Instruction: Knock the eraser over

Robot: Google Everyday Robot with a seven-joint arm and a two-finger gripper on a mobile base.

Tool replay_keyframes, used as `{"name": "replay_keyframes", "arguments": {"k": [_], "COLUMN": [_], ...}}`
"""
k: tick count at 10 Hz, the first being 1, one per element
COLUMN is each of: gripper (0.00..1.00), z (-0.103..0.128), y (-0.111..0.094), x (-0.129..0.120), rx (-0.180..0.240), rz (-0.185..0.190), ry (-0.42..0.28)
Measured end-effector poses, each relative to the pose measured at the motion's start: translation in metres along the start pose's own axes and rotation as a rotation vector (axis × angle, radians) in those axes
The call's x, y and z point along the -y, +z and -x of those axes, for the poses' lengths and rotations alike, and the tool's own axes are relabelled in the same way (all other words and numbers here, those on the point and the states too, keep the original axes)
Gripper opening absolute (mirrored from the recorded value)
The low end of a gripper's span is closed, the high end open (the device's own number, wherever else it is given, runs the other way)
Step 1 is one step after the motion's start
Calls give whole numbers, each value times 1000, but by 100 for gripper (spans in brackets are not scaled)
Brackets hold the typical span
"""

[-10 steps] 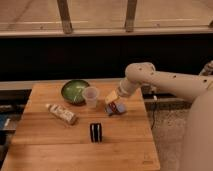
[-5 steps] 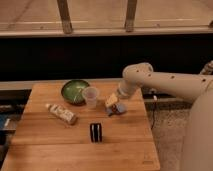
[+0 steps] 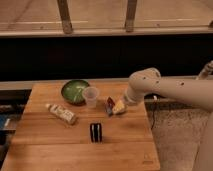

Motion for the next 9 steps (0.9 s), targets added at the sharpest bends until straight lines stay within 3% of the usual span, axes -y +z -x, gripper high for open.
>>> {"name": "replay_keyframes", "arguments": {"k": [3, 4, 5, 6, 7, 9], "gripper": [80, 80, 80, 80, 80, 80], "z": [-20, -31, -32, -45, -51, -56], "y": [4, 14, 15, 23, 27, 31], "x": [3, -6, -8, -21, -27, -37], "rx": [-35, -75, -79, -134, -160, -189], "rz": [-9, -5, -5, 2, 5, 13], "ry": [8, -13, -16, -48, -63, -86]}}
